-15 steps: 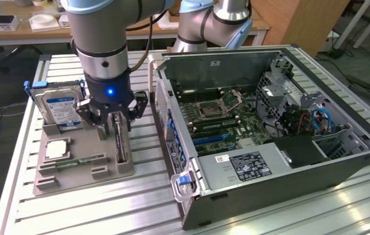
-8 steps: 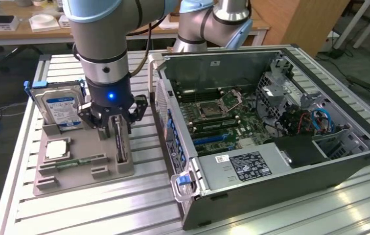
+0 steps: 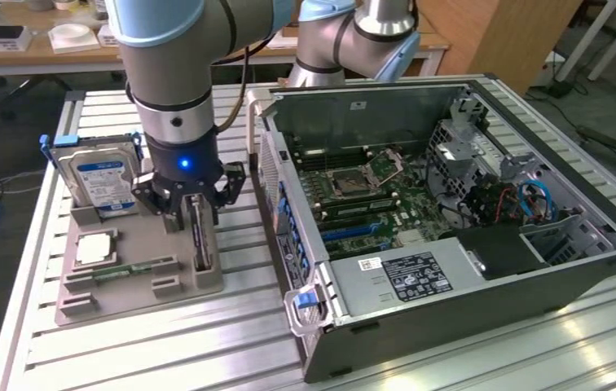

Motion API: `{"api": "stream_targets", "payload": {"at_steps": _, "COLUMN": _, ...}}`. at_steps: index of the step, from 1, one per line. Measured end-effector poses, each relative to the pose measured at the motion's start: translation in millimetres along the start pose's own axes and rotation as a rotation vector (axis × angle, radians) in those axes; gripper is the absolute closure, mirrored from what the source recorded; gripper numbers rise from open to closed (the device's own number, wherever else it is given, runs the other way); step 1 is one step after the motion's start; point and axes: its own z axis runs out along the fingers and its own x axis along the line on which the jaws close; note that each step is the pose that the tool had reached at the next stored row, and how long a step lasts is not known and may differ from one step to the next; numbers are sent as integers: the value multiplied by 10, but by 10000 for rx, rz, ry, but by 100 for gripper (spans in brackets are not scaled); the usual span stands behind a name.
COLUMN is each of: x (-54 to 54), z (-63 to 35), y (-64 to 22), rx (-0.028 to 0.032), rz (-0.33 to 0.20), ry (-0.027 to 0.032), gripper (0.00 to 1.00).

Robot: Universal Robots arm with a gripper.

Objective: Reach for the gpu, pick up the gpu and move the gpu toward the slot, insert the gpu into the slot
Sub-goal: 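Pick up the gpu and move the gpu toward the slot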

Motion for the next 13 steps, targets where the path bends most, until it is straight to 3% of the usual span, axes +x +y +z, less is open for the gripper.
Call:
{"api": "stream_targets", "payload": {"at_steps": 10, "x": 0, "z": 2, "y": 0, "rx": 1, "rz": 93, "ry": -4, "gripper": 47}}
{"api": "stream_targets", "payload": {"at_steps": 13, "x": 0, "z": 3, "y": 0, "rx": 0, "rz": 94, "ry": -5, "gripper": 55}}
